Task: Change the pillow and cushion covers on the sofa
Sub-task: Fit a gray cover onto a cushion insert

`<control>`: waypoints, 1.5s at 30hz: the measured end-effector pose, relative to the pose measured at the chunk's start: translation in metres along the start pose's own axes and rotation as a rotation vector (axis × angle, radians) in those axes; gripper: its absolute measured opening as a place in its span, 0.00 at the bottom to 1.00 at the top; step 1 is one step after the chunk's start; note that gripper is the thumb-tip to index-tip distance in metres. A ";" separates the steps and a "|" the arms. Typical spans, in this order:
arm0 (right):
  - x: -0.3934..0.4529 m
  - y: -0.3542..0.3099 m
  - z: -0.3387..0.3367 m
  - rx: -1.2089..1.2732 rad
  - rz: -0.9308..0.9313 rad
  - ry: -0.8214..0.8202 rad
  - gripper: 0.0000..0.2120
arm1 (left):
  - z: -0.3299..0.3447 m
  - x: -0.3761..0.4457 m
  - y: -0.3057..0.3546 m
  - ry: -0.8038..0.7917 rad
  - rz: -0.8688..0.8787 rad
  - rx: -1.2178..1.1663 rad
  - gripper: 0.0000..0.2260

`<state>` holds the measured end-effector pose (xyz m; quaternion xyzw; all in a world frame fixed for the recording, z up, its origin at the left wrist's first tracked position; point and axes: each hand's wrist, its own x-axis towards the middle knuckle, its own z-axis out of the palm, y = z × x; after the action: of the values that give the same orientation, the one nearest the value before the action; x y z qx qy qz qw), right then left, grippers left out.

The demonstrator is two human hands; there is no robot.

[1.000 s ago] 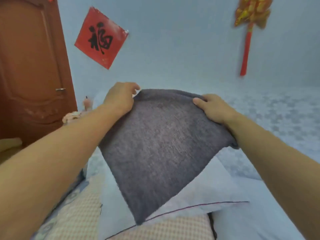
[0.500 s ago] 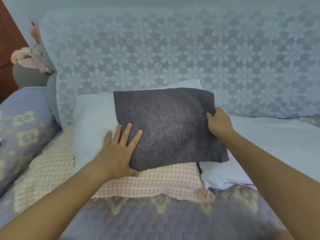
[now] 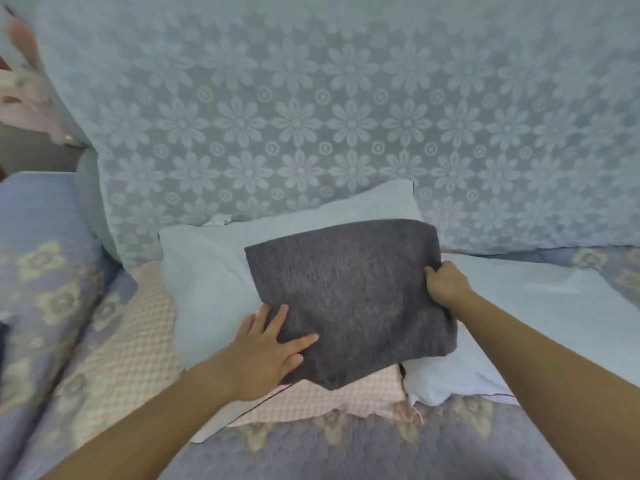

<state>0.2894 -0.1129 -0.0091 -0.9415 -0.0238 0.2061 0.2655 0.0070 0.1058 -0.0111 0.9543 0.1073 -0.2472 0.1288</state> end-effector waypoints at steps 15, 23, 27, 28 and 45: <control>-0.274 -0.073 0.022 0.331 0.264 -0.646 0.19 | -0.162 -0.143 0.019 0.256 -0.385 -1.492 0.09; -0.232 -0.042 0.163 0.973 0.716 -0.561 0.15 | -0.092 -0.169 -0.022 0.197 -0.636 -1.567 0.08; -0.232 -0.065 0.129 1.169 0.781 -0.292 0.16 | -0.087 -0.180 -0.018 0.209 -0.686 -1.528 0.09; -0.237 -0.075 0.105 1.104 0.743 -0.222 0.19 | -0.089 -0.185 -0.013 0.206 -0.676 -1.530 0.08; -0.366 -0.287 -0.288 1.060 -0.697 0.170 0.24 | -0.126 -0.114 0.078 0.207 -0.146 -0.765 0.18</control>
<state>0.0890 -0.0637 0.4972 -0.6324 -0.2023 0.0162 0.7476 -0.0136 0.0541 0.1675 0.8471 0.2716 -0.1006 0.4455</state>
